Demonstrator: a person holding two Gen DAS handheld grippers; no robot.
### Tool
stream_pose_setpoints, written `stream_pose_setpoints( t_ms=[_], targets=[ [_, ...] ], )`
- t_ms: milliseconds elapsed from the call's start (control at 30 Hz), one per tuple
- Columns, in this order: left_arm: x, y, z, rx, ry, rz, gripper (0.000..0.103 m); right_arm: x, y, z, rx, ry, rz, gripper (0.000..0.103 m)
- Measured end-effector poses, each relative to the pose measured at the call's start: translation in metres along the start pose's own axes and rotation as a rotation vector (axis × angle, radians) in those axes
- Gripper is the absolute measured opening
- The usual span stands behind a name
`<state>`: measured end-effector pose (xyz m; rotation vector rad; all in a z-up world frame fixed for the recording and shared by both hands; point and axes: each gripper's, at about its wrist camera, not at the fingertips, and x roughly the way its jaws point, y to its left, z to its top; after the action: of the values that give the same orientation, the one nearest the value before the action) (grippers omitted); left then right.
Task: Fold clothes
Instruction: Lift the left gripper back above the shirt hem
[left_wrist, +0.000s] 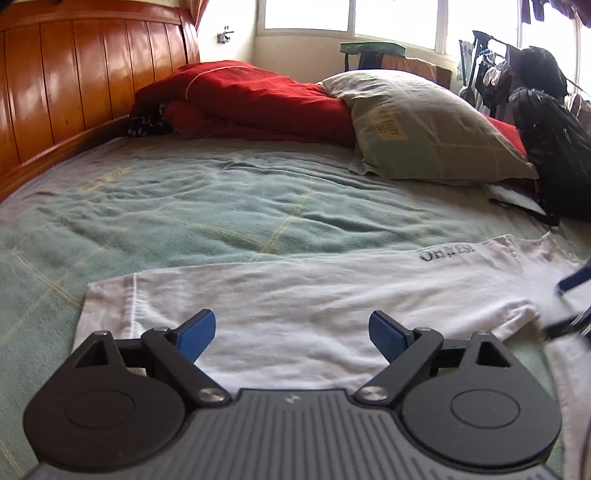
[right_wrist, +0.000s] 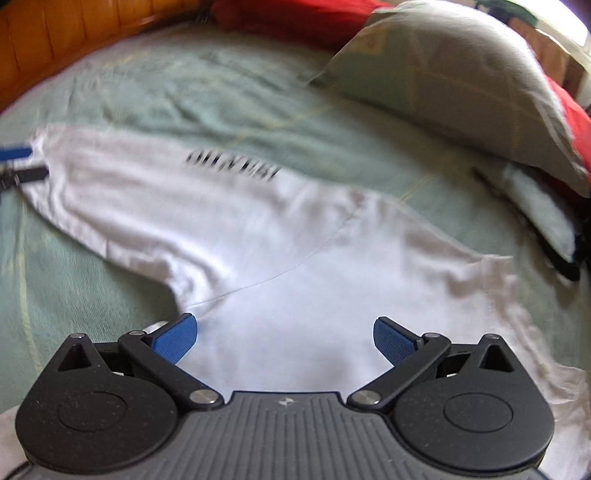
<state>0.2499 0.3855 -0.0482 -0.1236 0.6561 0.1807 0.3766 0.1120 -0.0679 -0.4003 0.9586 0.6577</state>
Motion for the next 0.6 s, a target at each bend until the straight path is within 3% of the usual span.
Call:
stream_pose_setpoints(
  t_ms=[100, 233, 400, 500, 600],
  targets=[
    [-0.006, -0.003, -0.003, 0.021, 0.009, -0.004, 0.090, -0.005, 0.012, -0.007, -0.009, -0.014, 0.039, 0.103],
    [-0.019, -0.008, -0.006, 0.045, 0.009, -0.010, 0.090, -0.043, -0.002, -0.031, -0.005, -0.027, 0.020, 0.103],
    [-0.043, -0.041, -0.004, 0.128, 0.013, -0.084, 0.090, -0.091, -0.019, -0.060, 0.001, -0.044, -0.003, 0.103],
    [-0.059, -0.081, -0.003, 0.222, 0.025, -0.159, 0.090, -0.120, -0.030, -0.078, 0.005, -0.054, -0.017, 0.103],
    [-0.080, -0.126, -0.006, 0.288, 0.035, -0.311, 0.092, -0.149, -0.040, -0.095, 0.008, -0.063, -0.031, 0.103]
  ],
)
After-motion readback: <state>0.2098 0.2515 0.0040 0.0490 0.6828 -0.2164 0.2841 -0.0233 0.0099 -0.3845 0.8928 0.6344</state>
